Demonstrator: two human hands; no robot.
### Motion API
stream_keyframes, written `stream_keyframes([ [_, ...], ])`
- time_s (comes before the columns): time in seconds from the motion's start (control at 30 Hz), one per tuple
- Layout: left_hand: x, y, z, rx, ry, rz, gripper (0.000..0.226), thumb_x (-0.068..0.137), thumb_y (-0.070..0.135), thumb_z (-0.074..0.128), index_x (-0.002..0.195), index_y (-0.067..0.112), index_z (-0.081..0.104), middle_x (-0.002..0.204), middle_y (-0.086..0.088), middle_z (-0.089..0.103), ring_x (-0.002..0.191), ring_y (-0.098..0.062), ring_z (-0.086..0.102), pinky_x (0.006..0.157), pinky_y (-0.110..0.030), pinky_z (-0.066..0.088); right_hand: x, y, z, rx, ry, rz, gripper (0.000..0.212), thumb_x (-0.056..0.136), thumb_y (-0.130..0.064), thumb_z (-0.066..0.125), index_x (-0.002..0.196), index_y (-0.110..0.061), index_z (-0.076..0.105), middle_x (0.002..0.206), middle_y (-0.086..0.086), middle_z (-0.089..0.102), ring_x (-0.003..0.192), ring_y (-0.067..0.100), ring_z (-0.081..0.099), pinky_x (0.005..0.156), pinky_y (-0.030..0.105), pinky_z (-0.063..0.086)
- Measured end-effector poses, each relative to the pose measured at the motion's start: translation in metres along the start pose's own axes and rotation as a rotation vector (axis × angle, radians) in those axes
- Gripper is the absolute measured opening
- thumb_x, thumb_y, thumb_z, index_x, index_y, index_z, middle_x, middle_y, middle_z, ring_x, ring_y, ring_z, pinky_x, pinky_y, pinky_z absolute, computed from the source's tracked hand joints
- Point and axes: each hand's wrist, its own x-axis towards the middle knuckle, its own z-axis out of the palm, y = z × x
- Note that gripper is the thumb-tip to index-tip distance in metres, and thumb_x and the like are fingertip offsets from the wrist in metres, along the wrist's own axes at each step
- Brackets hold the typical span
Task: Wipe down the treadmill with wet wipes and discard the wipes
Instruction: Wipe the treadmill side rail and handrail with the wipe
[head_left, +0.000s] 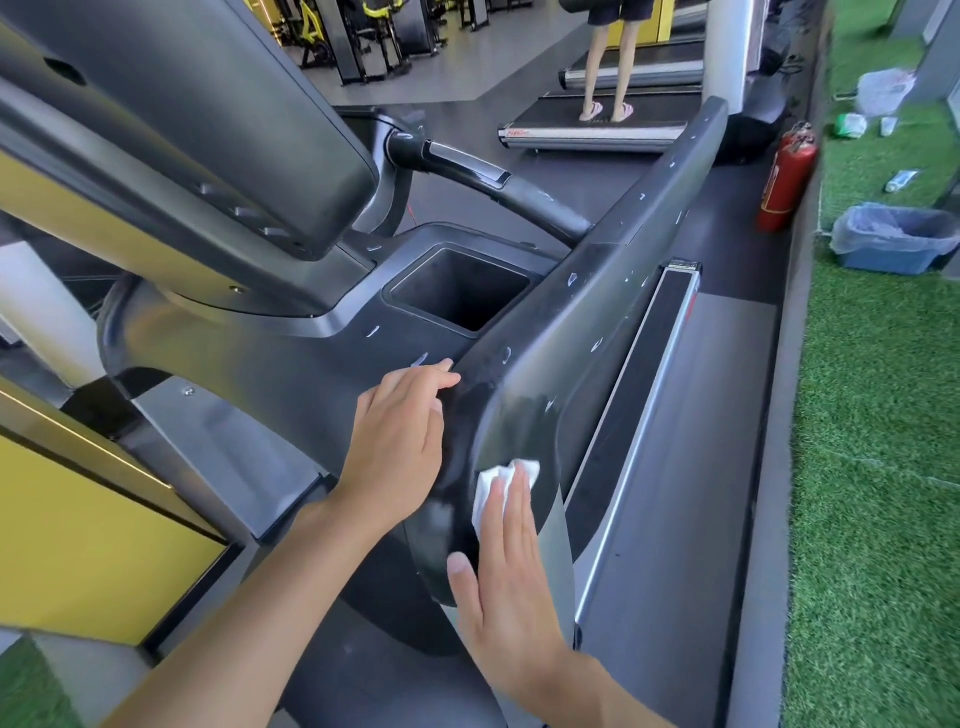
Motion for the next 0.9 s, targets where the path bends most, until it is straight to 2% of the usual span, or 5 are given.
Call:
stream_keyframes([
  [0.2, 0.005, -0.007, -0.01, -0.183, -0.057, -0.08, 0.069, 0.081, -0.021, 0.03, 0.122, 0.024, 0.062, 0.129, 0.026, 0.048, 0.136, -0.004, 0.04, 0.11, -0.018, 0.028, 0.057, 0.015, -0.024, 0.236, 0.062, 0.378, 0.066, 0.106, -0.033, 0.025, 0.156, -0.017, -0.015, 0.163, -0.012, -0.023, 0.146, -0.003, -0.024, 0.125, 0.039, -0.003],
  [0.37, 0.009, -0.003, -0.023, -0.39, -0.138, -0.189, 0.054, 0.096, -0.007, 0.034, 0.114, 0.032, 0.067, 0.128, 0.025, 0.056, 0.13, 0.016, 0.037, 0.104, -0.003, 0.025, 0.008, 0.008, -0.011, -0.313, -0.083, -0.194, 0.063, 0.107, -0.036, 0.021, 0.158, -0.003, 0.005, 0.164, 0.022, 0.005, 0.153, 0.037, 0.003, 0.123, 0.049, 0.011],
  [0.53, 0.014, 0.001, -0.035, -0.554, -0.274, -0.363, 0.038, 0.096, 0.047, 0.029, 0.115, 0.051, 0.063, 0.13, 0.026, 0.058, 0.123, 0.018, 0.042, 0.104, -0.016, 0.029, 0.06, 0.008, -0.037, -0.823, -0.252, -0.606, 0.055, 0.104, -0.042, 0.032, 0.153, -0.018, 0.037, 0.163, 0.003, 0.027, 0.153, 0.022, 0.016, 0.123, 0.044, 0.015],
  [0.73, 0.009, 0.002, -0.035, -0.604, -0.251, -0.389, 0.054, 0.095, 0.055, 0.013, 0.138, 0.043, 0.043, 0.128, 0.034, 0.058, 0.133, 0.012, 0.037, 0.106, -0.017, 0.022, 0.098, -0.001, -0.05, -0.71, -0.067, -0.375, 0.053, 0.104, -0.038, 0.031, 0.148, -0.012, 0.045, 0.157, 0.003, 0.039, 0.151, 0.022, 0.022, 0.121, 0.047, 0.023],
  [0.9, 0.002, 0.007, -0.036, -0.6, -0.253, -0.377, 0.042, 0.094, 0.062, 0.013, 0.133, 0.068, 0.029, 0.142, 0.035, 0.045, 0.139, 0.013, 0.024, 0.11, -0.02, 0.015, 0.079, 0.001, -0.051, -0.814, -0.271, -0.671, 0.055, 0.103, -0.044, 0.033, 0.148, -0.014, 0.044, 0.158, 0.002, 0.037, 0.151, 0.021, 0.023, 0.121, 0.043, 0.021],
])
